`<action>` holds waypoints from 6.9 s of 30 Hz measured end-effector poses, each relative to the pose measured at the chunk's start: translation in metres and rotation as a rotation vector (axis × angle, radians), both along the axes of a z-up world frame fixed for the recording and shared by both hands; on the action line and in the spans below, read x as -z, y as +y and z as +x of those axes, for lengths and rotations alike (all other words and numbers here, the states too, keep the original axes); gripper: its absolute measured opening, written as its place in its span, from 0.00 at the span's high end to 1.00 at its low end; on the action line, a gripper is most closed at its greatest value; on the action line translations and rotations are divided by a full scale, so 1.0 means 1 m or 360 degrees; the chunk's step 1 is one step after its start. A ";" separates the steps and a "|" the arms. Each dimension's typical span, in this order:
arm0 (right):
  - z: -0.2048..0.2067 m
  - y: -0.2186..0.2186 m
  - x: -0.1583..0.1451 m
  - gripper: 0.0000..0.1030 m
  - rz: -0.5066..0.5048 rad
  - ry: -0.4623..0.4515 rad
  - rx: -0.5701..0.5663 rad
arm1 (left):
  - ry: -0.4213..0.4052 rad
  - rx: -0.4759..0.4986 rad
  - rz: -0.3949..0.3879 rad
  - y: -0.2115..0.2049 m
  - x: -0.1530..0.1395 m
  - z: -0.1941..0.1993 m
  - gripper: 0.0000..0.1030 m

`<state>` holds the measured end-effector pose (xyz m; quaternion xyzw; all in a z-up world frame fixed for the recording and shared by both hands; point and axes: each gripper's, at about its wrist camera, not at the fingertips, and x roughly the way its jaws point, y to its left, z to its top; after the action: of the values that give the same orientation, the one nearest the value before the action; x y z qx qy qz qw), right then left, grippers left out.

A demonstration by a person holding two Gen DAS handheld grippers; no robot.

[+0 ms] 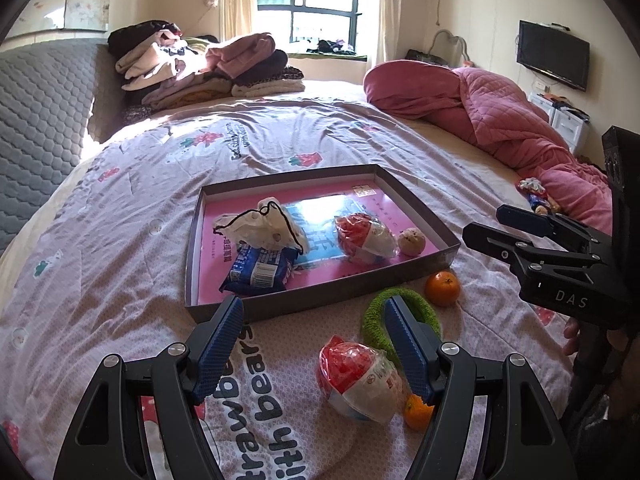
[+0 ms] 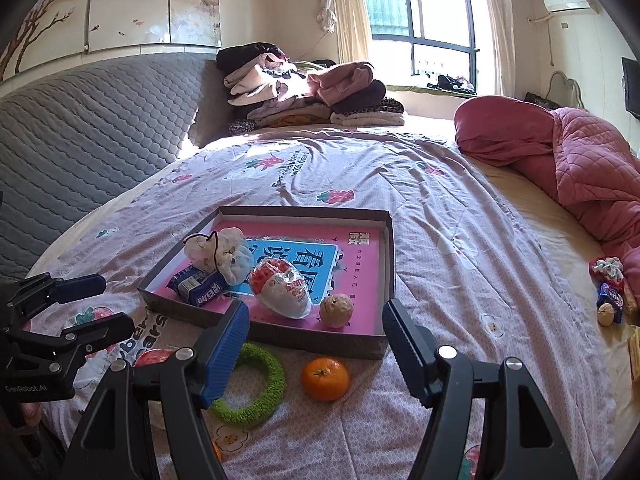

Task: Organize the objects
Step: 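Move left tool to second red-white egg while right tool approaches orange, then close left tool on red-white egg while right tool closes on orange, then lift egg with left tool while right tool lifts orange toward tray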

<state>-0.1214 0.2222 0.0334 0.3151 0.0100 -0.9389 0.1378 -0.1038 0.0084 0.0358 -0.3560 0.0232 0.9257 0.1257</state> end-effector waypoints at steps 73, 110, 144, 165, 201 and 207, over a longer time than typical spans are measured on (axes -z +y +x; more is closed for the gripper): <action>-0.015 0.008 0.063 0.33 0.0115 -0.0258 0.0079 | -0.0245 0.0063 -0.0048 0.019 0.060 0.005 0.28; -0.020 -0.008 0.086 0.62 0.0146 -0.0279 -0.0041 | -0.0246 -0.0011 0.0049 -0.001 0.072 -0.011 0.28; -0.021 -0.005 0.083 0.62 0.0113 -0.0284 -0.0036 | -0.0188 -0.0027 0.0008 -0.004 0.069 -0.012 0.43; -0.018 -0.004 0.076 0.62 0.0098 -0.0239 -0.0040 | -0.0152 -0.0040 0.0036 -0.009 0.061 -0.010 0.43; -0.023 -0.007 0.029 0.62 0.0064 -0.0042 -0.0061 | 0.0003 -0.0042 0.0012 -0.018 0.018 -0.027 0.43; -0.031 -0.007 0.016 0.62 0.0077 0.0011 -0.0050 | 0.0006 -0.0060 0.0010 -0.024 0.014 -0.035 0.43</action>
<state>-0.1526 0.2156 0.0170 0.3150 0.0383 -0.9372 0.1449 -0.1389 -0.0151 0.0214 -0.3542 0.0137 0.9287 0.1093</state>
